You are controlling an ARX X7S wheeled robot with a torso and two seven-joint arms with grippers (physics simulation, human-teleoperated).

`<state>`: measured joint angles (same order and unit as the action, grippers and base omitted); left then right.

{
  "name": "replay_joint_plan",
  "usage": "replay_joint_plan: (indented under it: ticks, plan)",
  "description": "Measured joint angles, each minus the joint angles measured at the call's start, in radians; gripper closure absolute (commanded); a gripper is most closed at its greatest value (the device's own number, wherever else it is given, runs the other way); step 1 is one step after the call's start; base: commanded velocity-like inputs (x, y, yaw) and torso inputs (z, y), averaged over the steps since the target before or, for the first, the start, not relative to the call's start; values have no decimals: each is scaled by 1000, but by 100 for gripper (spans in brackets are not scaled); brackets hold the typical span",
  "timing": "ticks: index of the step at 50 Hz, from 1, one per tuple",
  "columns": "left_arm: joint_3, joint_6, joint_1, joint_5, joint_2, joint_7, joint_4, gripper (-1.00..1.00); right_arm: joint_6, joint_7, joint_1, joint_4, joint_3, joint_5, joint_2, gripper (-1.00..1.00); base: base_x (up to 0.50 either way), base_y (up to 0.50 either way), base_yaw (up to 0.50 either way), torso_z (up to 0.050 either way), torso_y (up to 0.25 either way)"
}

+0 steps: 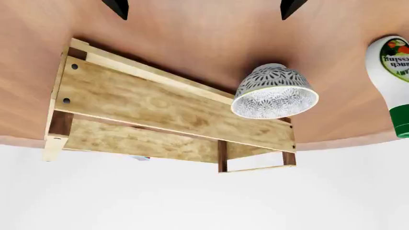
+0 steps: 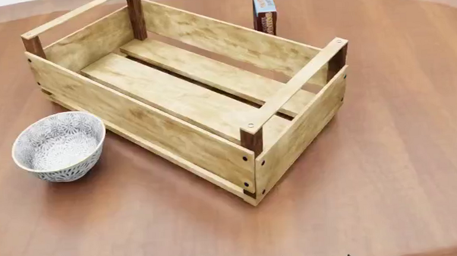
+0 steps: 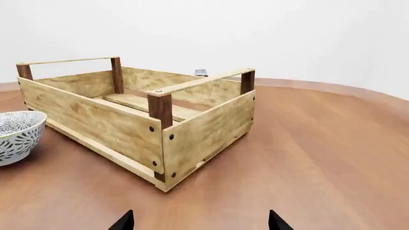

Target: Pick up the salad dressing and put it in the tray.

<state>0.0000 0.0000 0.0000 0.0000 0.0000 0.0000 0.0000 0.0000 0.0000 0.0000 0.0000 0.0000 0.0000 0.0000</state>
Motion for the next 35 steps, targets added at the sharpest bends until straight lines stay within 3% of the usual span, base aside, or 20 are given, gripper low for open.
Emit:
replay_joint_plan:
  ticks: [22,35]
  plan:
    - [52,9,1,-46,-44,-50,4,-100,-7,44,-2,-11,-62,39,46,-100,0,0,0,0,0]
    - [76,10,0,-71,-64,-72,3,-100,-18,65,-4,-14,-90,53,70,-100,0,498,0,0,0]
